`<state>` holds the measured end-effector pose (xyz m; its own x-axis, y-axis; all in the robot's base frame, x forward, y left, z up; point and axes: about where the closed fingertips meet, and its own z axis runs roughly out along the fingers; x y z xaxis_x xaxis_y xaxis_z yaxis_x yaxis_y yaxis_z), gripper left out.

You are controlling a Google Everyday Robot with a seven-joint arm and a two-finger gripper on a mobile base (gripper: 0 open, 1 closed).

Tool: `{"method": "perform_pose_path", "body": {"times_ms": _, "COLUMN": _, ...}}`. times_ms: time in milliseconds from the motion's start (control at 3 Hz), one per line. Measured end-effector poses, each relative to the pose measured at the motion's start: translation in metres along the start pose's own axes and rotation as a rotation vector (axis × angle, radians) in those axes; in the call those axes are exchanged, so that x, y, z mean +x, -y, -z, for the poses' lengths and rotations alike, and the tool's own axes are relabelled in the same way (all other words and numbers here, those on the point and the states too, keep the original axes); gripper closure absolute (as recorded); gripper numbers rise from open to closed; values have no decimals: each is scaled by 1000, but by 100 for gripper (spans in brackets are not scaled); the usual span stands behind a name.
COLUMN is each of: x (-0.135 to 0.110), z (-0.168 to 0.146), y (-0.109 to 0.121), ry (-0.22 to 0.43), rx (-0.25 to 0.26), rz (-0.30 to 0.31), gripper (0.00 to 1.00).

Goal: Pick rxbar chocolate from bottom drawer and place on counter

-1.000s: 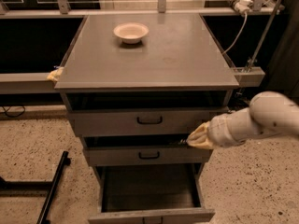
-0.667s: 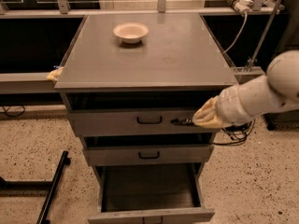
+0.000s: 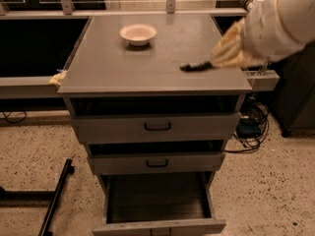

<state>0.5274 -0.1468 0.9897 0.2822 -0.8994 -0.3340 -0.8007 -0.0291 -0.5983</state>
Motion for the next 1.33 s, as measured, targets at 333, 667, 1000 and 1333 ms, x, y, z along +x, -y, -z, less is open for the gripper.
{"method": "perform_pose_path", "body": {"times_ms": 333, "x": -8, "z": 13, "y": 13, "ry": 1, "rx": 33, "rz": 16, "gripper": 100}}
{"method": "perform_pose_path", "body": {"times_ms": 667, "x": -8, "z": 13, "y": 13, "ry": 1, "rx": 33, "rz": 16, "gripper": 100}}
{"method": "perform_pose_path", "body": {"times_ms": 1000, "x": 4, "z": -11, "y": 32, "ry": 14, "rx": 53, "rz": 32, "gripper": 100}}
{"method": "perform_pose_path", "body": {"times_ms": 1333, "x": 18, "z": -51, "y": 63, "ry": 36, "rx": 80, "rz": 68, "gripper": 100}}
